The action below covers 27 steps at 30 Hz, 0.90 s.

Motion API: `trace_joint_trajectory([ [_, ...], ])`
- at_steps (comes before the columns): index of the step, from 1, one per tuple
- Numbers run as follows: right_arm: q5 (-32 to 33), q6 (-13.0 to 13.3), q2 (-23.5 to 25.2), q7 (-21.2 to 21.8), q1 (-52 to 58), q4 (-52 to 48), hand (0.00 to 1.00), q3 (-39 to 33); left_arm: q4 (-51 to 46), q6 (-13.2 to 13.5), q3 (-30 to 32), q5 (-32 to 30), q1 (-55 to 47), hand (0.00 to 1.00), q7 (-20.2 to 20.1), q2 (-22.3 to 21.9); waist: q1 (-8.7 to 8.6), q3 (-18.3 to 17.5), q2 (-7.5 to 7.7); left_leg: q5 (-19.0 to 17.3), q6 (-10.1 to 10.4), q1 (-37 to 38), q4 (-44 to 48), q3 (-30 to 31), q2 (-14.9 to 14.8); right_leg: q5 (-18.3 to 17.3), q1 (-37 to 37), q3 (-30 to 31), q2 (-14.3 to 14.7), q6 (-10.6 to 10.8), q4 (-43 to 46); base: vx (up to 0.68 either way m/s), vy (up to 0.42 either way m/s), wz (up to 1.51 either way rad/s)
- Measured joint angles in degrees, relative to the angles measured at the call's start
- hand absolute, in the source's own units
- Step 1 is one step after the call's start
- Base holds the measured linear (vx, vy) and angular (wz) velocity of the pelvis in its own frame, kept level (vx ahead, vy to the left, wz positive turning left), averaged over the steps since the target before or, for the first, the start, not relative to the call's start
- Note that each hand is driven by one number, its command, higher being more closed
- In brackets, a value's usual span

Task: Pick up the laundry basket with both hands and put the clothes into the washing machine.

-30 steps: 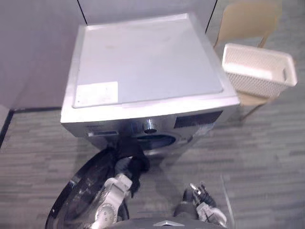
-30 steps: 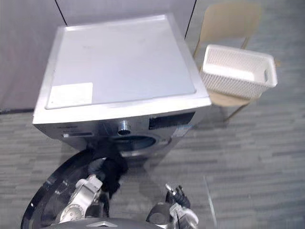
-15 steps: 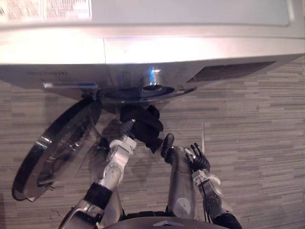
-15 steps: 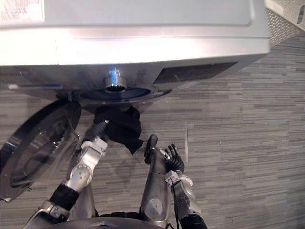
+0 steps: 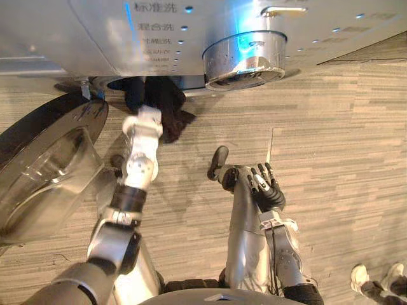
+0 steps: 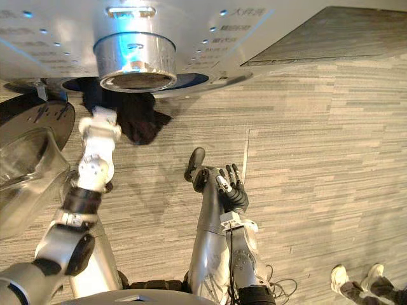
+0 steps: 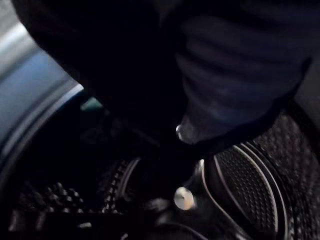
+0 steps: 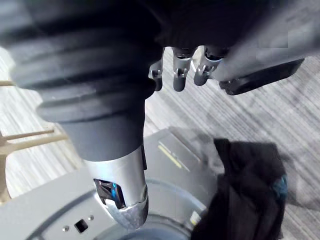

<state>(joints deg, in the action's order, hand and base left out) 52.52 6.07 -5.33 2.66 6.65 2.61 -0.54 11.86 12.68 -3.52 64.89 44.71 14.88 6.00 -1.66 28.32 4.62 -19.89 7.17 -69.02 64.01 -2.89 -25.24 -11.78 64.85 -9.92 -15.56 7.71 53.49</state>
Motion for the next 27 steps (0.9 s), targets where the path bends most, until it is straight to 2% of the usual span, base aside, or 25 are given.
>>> trace_joint_trajectory([
  [6,0.0,0.1,1.8,0.5,0.0,0.3,0.00,-1.1,0.8,1.1,0.0,2.0,9.7,1.00,1.1,2.2,-0.53,-0.1,0.12,-0.2,-0.1,-0.3,-0.5,-0.8,-0.9,0.8,0.4,0.1,1.0,-0.1,-1.7,-0.01,0.037,-0.11],
  [11,0.0,-0.2,3.0,0.5,-0.1,0.6,0.00,-1.9,7.8,0.8,-3.6,2.5,17.4,1.00,1.7,2.0,-0.85,-0.4,0.56,-0.2,-0.1,0.4,-0.4,-2.6,-2.5,2.4,0.2,0.8,2.3,-0.4,-3.4,-0.01,0.034,-0.18],
  [16,0.1,-1.4,3.9,0.3,-0.1,2.0,0.00,-2.0,15.7,-0.2,-3.3,2.5,22.7,1.00,2.4,3.2,-1.88,-1.4,2.27,-1.4,-0.5,4.2,-0.4,-6.3,-5.1,4.3,-0.9,3.4,4.7,-0.3,-6.0,-0.03,0.034,-0.34],
  [18,1.9,-1.7,4.6,-0.1,-0.1,3.1,0.00,-2.5,19.6,-0.4,-3.3,2.4,24.7,1.00,3.3,6.1,-1.98,-2.2,3.62,-2.0,-0.4,5.4,-0.3,-8.2,-7.3,6.2,-0.9,4.7,7.0,-0.2,-8.4,-0.05,0.032,-0.57],
  [21,2.3,-1.8,5.0,-0.2,-0.2,2.9,0.00,-4.2,23.1,-0.7,-3.6,2.4,26.6,1.00,4.3,9.2,-1.97,-2.4,4.43,-2.8,-0.5,7.4,-0.2,-11.3,-10.0,9.4,-1.8,6.7,9.8,0.1,-12.8,-0.05,0.078,-0.80],
  [22,2.3,-1.9,5.0,-0.3,-0.1,3.3,0.00,-6.0,24.2,-0.5,-3.7,2.6,27.0,1.00,5.0,12.1,-2.22,-2.2,5.13,-3.7,-0.6,9.3,0.2,-13.3,-12.0,11.9,-3.0,8.3,11.7,0.5,-16.2,-0.03,0.100,-0.83],
  [23,2.3,-2.1,5.1,-0.2,0.0,3.5,0.00,-6.8,24.3,-0.4,-4.2,2.7,27.1,1.00,5.4,13.4,-2.22,-2.3,5.53,-4.0,-0.6,9.8,0.4,-14.0,-12.6,12.7,-3.3,8.9,12.3,0.6,-17.2,-0.03,0.105,-0.81],
  [24,2.3,-2.4,5.0,-0.3,0.0,3.7,0.00,-7.7,24.3,0.0,-4.9,3.2,27.3,1.00,5.8,14.7,-2.20,-2.3,6.13,-4.3,-0.6,10.5,0.7,-14.7,-13.3,13.4,-3.7,9.4,13.1,0.7,-18.2,-0.03,0.082,-0.59],
  [26,2.3,-2.4,5.2,-0.3,0.5,5.1,0.00,-12.6,24.4,3.1,-7.6,3.8,27.4,1.00,6.4,18.6,-2.24,-2.7,7.60,-5.3,-0.7,11.2,1.4,-15.7,-15.4,15.7,-5.2,10.0,14.8,0.8,-22.1,-0.05,0.104,-0.55],
  [27,2.3,-2.4,5.1,-0.3,1.2,5.0,0.00,-13.8,24.3,4.1,-8.9,3.8,27.6,1.00,6.7,19.2,-2.19,-2.8,7.80,-5.4,-0.9,11.2,1.4,-16.0,-15.6,16.1,-5.2,10.0,14.9,0.7,-22.6,-0.06,0.095,-0.25],
])
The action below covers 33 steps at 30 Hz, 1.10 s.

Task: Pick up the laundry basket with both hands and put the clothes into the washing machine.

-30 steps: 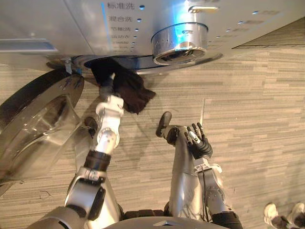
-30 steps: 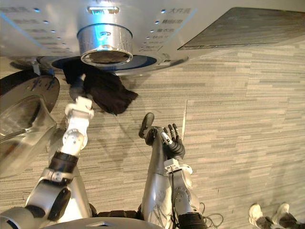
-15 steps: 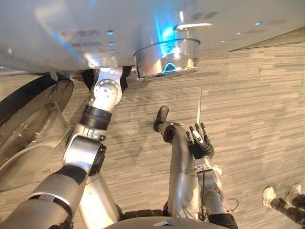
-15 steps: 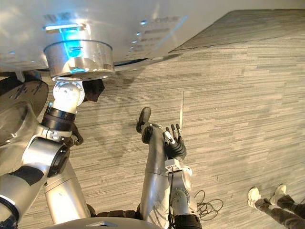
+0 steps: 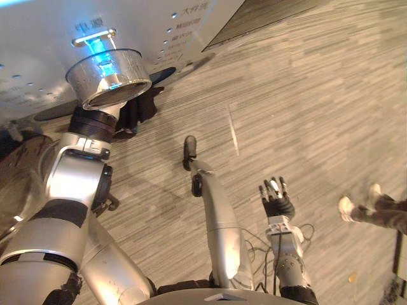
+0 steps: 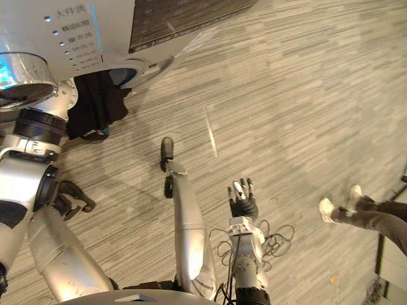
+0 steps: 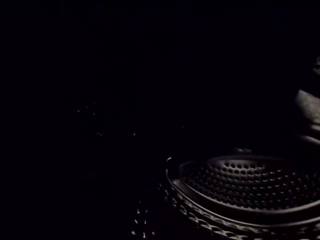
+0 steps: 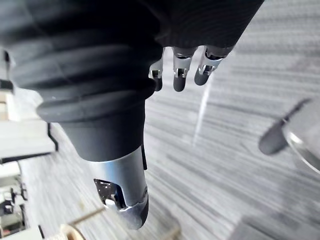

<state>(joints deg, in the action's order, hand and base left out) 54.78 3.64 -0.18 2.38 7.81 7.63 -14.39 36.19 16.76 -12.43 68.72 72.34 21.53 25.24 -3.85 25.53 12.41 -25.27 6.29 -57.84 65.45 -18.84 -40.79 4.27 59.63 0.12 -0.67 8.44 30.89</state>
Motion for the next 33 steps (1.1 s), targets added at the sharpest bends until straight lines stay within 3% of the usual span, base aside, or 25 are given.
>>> trace_joint_trajectory([
  [1,0.0,0.0,-0.1,0.0,0.9,-0.3,0.00,-1.7,-0.1,1.4,-2.3,0.4,0.6,1.00,0.7,1.3,-0.01,0.0,0.06,-0.1,-0.1,0.0,0.1,-0.2,0.0,0.2,0.0,0.0,0.0,0.0,-0.4,-0.05,0.085,-0.17],
  [2,0.0,0.0,-0.3,0.0,1.9,-0.2,0.00,-3.6,-1.3,4.5,-4.1,1.0,0.8,1.00,1.3,2.8,-0.19,0.0,0.06,-0.4,0.0,-0.1,0.3,-0.4,-0.1,0.3,0.2,0.2,0.1,-0.1,-0.6,-0.04,0.093,-0.14],
  [3,0.0,0.0,-0.3,0.1,2.4,-0.2,0.00,-3.9,-2.0,5.5,-4.1,1.0,0.8,1.00,1.4,3.0,-0.19,0.0,0.06,-0.4,-0.1,-0.2,0.3,-0.5,-0.2,0.3,0.4,0.2,0.1,-0.1,-0.5,-0.02,0.070,-0.12],
  [4,0.0,0.0,-0.3,0.1,3.1,-0.2,0.00,-4.0,-3.5,7.0,-4.1,1.1,0.8,0.00,1.5,2.9,-0.18,0.0,0.07,-0.4,0.0,-0.6,0.2,-0.4,-0.2,0.3,0.7,0.0,0.1,-0.1,-0.5,-0.01,0.056,-0.03],
  [6,0.0,-0.1,-0.3,0.2,3.6,-0.5,0.00,-3.9,-6.8,9.3,-3.4,1.1,0.8,0.00,2.0,2.7,-0.55,0.0,0.06,-0.4,0.0,-2.4,0.4,0.6,-0.2,0.2,1.7,-0.6,-0.1,-0.3,0.0,0.00,0.050,0.00],
  [9,0.0,-0.1,-0.1,1.0,3.6,-2.1,0.00,-3.2,-9.0,10.4,-0.6,0.9,1.0,0.00,2.0,-0.2,-1.28,0.0,0.06,-0.4,0.0,-4.7,0.7,2.6,0.3,-0.3,2.5,-2.7,-0.9,-0.9,1.1,0.00,0.065,0.10],
  [13,0.0,0.0,0.0,1.5,3.6,-1.3,0.00,1.3,-7.6,9.6,1.0,0.1,1.1,0.00,1.7,-3.9,-1.68,0.0,0.06,-0.3,0.1,-5.9,0.7,4.9,1.4,-2.1,2.5,-4.8,-2.2,-1.3,3.5,0.01,0.067,0.26],
  [15,0.0,-0.1,0.1,2.4,3.6,0.3,0.00,3.6,-4.1,5.6,0.6,-3.6,2.4,0.00,0.9,-3.7,-1.29,0.0,0.06,-0.2,0.2,-6.1,0.8,5.7,1.5,-2.4,2.4,-5.8,-2.5,-1.6,4.3,0.01,0.053,0.11],
  [16,-0.1,-0.1,0.3,2.5,3.6,1.4,0.00,4.5,-0.9,1.1,-0.5,-8.2,4.1,0.00,-0.7,-2.8,-0.96,0.0,0.05,-0.1,0.2,-6.1,0.7,5.9,1.5,-2.5,2.3,-6.2,-2.5,-1.6,4.4,0.00,0.047,0.09],
  [17,-0.1,-0.1,0.4,2.6,3.6,2.4,0.00,5.0,1.8,-3.7,-2.6,-16.4,5.5,0.00,-2.9,-1.0,-1.03,0.0,0.05,0.1,0.2,-6.3,0.6,6.2,1.7,-2.5,2.1,-6.9,-2.9,-1.6,4.4,0.00,0.049,0.09],
  [18,-0.1,-0.1,0.5,2.6,3.6,2.8,0.00,4.9,2.9,-5.8,-3.6,-22.8,5.8,0.00,-4.2,-0.7,-1.07,0.0,0.05,0.2,0.1,-6.4,0.6,6.3,1.8,-2.5,2.1,-7.1,-3.0,-1.6,4.4,-0.01,0.048,0.09],
  [19,-0.2,-0.1,0.8,2.7,3.6,4.3,0.00,4.9,3.8,-10.8,-5.6,-34.9,5.9,0.00,-6.8,-0.4,-1.04,0.0,0.05,0.2,0.1,-6.6,0.6,6.5,1.8,-2.5,2.1,-7.3,-3.0,-1.6,4.3,-0.01,0.038,0.05],
  [20,-0.4,-0.1,0.9,2.7,3.6,4.9,0.00,4.9,3.8,-12.4,-6.5,-38.7,5.9,0.00,-7.7,-0.5,-0.96,0.0,0.04,0.3,0.1,-6.8,0.7,6.6,1.8,-2.5,2.1,-7.3,-3.0,-1.6,4.3,-0.02,0.054,0.06],
  [21,-0.8,-0.1,1.4,2.8,3.6,5.7,0.00,5.0,3.8,-15.0,-7.5,-49.7,5.7,0.00,-8.1,-0.8,-0.97,0.0,-0.03,0.5,0.0,-7.2,0.7,7.1,1.9,-2.5,2.1,-7.7,-3.0,-1.6,4.3,-0.02,0.044,0.05],
  [24,-1.2,0.4,1.5,3.7,3.6,6.3,0.00,6.1,1.0,-18.1,-4.1,-69.6,1.1,0.00,-5.5,-4.2,-0.76,-0.1,-0.34,1.1,0.0,-8.2,0.6,8.3,2.0,-2.6,2.1,-8.7,-3.2,-1.9,4.5,-0.02,0.045,0.09],
  [26,-1.2,1.6,1.4,4.0,3.6,6.2,0.00,8.0,-2.4,-18.1,1.9,-76.5,-5.3,0.00,-1.5,-8.4,-0.47,-0.2,-0.56,1.5,0.2,-8.2,0.2,9.0,2.5,-3.3,1.9,-9.2,-3.5,-2.1,5.2,-0.02,0.029,0.21],
  [28,-1.4,2.9,1.4,4.6,3.7,6.1,0.00,9.6,-4.3,-18.2,6.9,-79.1,-12.5,0.00,1.8,-12.7,-0.03,-0.5,-1.27,2.2,0.4,-8.3,-0.6,9.7,3.3,-4.4,1.6,-10.3,-4.3,-2.4,6.3,-0.02,0.012,0.35],
  [33,-3.9,4.7,1.3,4.4,3.6,4.1,0.00,10.1,-9.9,-19.2,17.3,-77.3,-30.7,0.00,7.4,-22.3,2.13,-1.4,-3.18,5.9,1.3,-7.2,-5.6,11.1,6.3,-6.3,0.3,-13.0,-6.5,-3.5,7.1,-0.01,-0.014,0.40],
])
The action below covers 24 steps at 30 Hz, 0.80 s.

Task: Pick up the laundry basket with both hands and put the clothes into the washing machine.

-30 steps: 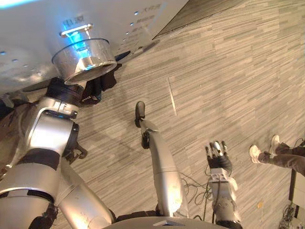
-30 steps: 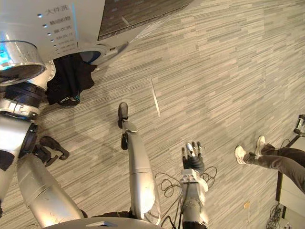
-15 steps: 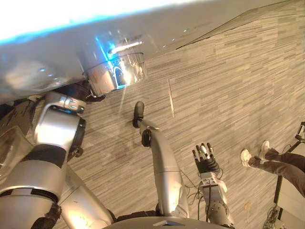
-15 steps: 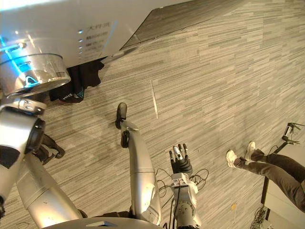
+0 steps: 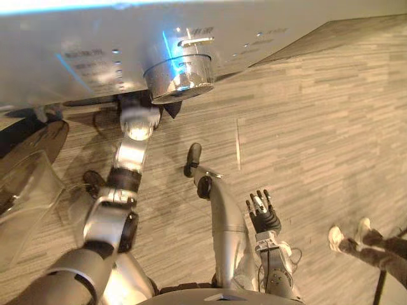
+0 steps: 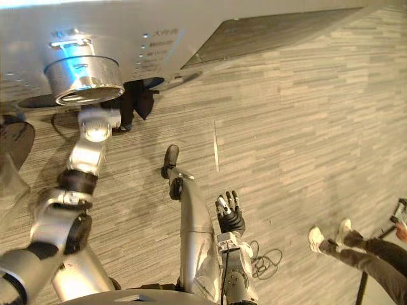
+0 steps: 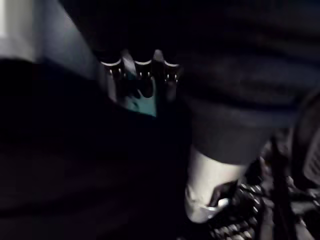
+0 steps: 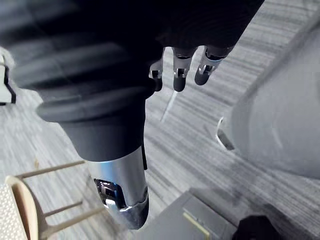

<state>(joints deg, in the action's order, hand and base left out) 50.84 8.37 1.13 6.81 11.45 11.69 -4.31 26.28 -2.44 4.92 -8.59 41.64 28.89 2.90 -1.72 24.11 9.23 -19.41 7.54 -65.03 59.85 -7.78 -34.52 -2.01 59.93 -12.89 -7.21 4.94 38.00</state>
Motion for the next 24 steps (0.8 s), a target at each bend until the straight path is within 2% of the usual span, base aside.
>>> trace_joint_trajectory([
  [3,-0.9,0.6,-0.3,-1.2,0.0,-0.4,0.00,0.9,-2.5,0.1,0.8,1.0,-6.0,0.00,1.2,-2.8,0.65,-0.4,-0.37,1.3,0.3,1.6,-2.1,0.0,1.5,-1.1,-0.7,-0.5,-1.2,-0.5,1.1,0.01,-0.022,0.36],
  [7,-1.7,0.8,-0.5,-2.3,0.0,-1.8,0.00,2.5,-6.5,2.0,1.4,5.2,-14.0,0.00,2.0,-6.7,1.27,-1.3,-1.24,2.8,0.6,4.5,-5.3,0.1,2.9,-2.6,-3.1,-1.4,-2.3,-0.7,1.0,-0.01,-0.013,0.29],
  [11,-1.8,1.0,-1.5,-3.1,0.0,-1.8,0.00,3.8,-8.0,3.8,0.9,9.1,-17.6,0.00,1.9,-7.9,1.94,-1.5,-1.38,3.9,0.8,5.6,-7.1,0.3,3.9,-3.1,-4.0,-2.1,-3.0,-1.2,1.3,-0.01,0.001,0.21],
  [17,-1.7,1.2,-1.8,-4.8,-0.1,-1.6,0.00,4.2,-7.1,3.9,-3.2,10.9,-18.8,0.00,0.6,-8.1,2.60,-1.5,-1.41,4.4,1.1,5.7,-7.2,0.5,5.0,-3.7,-3.9,-2.2,-4.3,-1.0,2.6,-0.01,0.031,0.10],
  [24,-1.6,1.8,-2.9,-5.8,-0.3,-1.6,0.00,6.3,-1.8,4.1,-6.7,12.1,-15.0,0.00,0.5,-8.5,2.68,-1.1,-1.90,4.6,0.8,3.3,-7.0,1.5,5.8,-3.8,-2.6,-3.1,-4.9,-0.9,2.9,-0.02,0.033,0.06],
])
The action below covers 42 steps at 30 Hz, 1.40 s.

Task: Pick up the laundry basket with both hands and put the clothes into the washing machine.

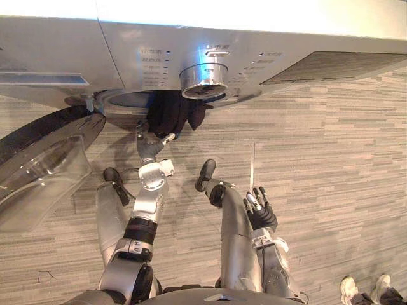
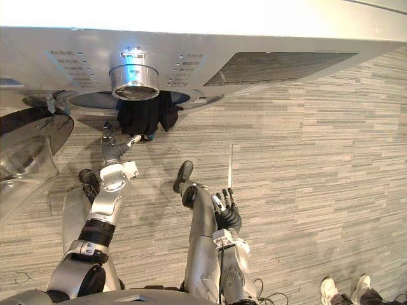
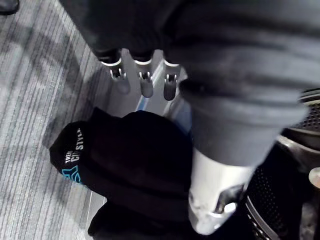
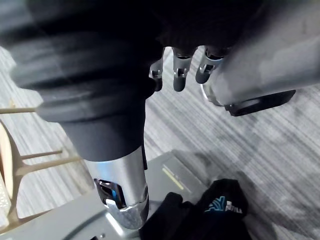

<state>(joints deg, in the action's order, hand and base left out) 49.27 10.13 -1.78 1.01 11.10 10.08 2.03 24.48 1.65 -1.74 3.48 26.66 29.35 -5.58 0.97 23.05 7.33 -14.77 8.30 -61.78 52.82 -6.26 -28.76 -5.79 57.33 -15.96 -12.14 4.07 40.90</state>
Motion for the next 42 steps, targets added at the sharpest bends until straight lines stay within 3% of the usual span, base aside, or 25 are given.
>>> trace_joint_trajectory([
  [6,1.1,2.2,-2.4,-0.4,-1.3,-0.7,0.00,0.0,5.1,-0.3,-1.2,-0.1,7.1,0.00,0.8,-0.1,-0.94,2.5,0.06,-0.1,-0.4,-3.4,2.0,0.4,0.1,-0.2,3.4,0.6,-0.5,0.1,2.4,-0.01,0.023,-0.04],
  [11,2.7,2.6,-3.4,-1.1,-3.2,-3.1,0.00,0.2,11.2,-0.7,-1.2,-0.3,14.6,0.00,1.7,-0.2,-2.20,4.1,1.35,-2.2,-1.1,-9.7,7.9,1.4,-0.9,-0.7,9.7,2.3,-0.6,0.5,6.9,-0.03,0.041,-0.16],
  [22,5.1,3.6,-3.3,-1.2,-5.5,-13.4,0.00,-0.3,14.5,-2.9,-3.2,3.3,31.3,0.00,4.8,-0.5,-7.00,5.2,2.62,-6.7,-2.9,-21.6,18.9,3.1,-3.1,-1.4,21.7,5.7,-0.1,1.4,14.3,-0.06,0.044,-0.20],
  [23,5.1,3.6,-3.3,-1.3,-5.7,-13.5,0.00,-1.0,14.5,-3.4,-3.4,3.4,31.7,1.00,5.0,-0.4,-7.28,5.2,2.74,-7.0,-3.1,-21.9,19.6,3.2,-3.1,-1.5,22.2,6.0,-0.2,1.7,14.8,-0.06,0.024,-0.04],
  [28,5.4,3.6,-2.8,-1.1,-5.7,-13.6,0.00,-3.0,14.4,-5.7,-4.0,5.4,35.6,1.00,5.0,0.0,-7.82,4.9,2.92,-7.4,-2.5,-22.3,19.3,2.6,-3.1,-1.3,22.7,6.2,-0.6,1.9,13.5,-0.07,0.033,-0.03],
  [34,5.4,3.4,-0.6,-0.2,-5.7,-13.6,0.00,-3.5,14.3,-6.1,-7.5,6.7,38.1,1.00,2.7,0.3,-8.44,4.3,3.24,-7.4,-2.5,-22.3,18.7,1.7,-3.1,-1.0,22.8,6.1,-0.7,1.8,12.0,-0.06,0.040,-0.05],
  [42,5.4,3.1,-0.6,-0.1,-5.7,-13.5,0.00,-3.5,14.4,-6.1,-7.5,7.9,38.8,1.00,1.1,1.5,-8.49,4.3,3.24,-7.3,-2.4,-22.4,18.1,1.7,-3.1,-1.0,22.4,5.4,-0.8,1.8,10.9,-0.06,0.034,-0.02],
])
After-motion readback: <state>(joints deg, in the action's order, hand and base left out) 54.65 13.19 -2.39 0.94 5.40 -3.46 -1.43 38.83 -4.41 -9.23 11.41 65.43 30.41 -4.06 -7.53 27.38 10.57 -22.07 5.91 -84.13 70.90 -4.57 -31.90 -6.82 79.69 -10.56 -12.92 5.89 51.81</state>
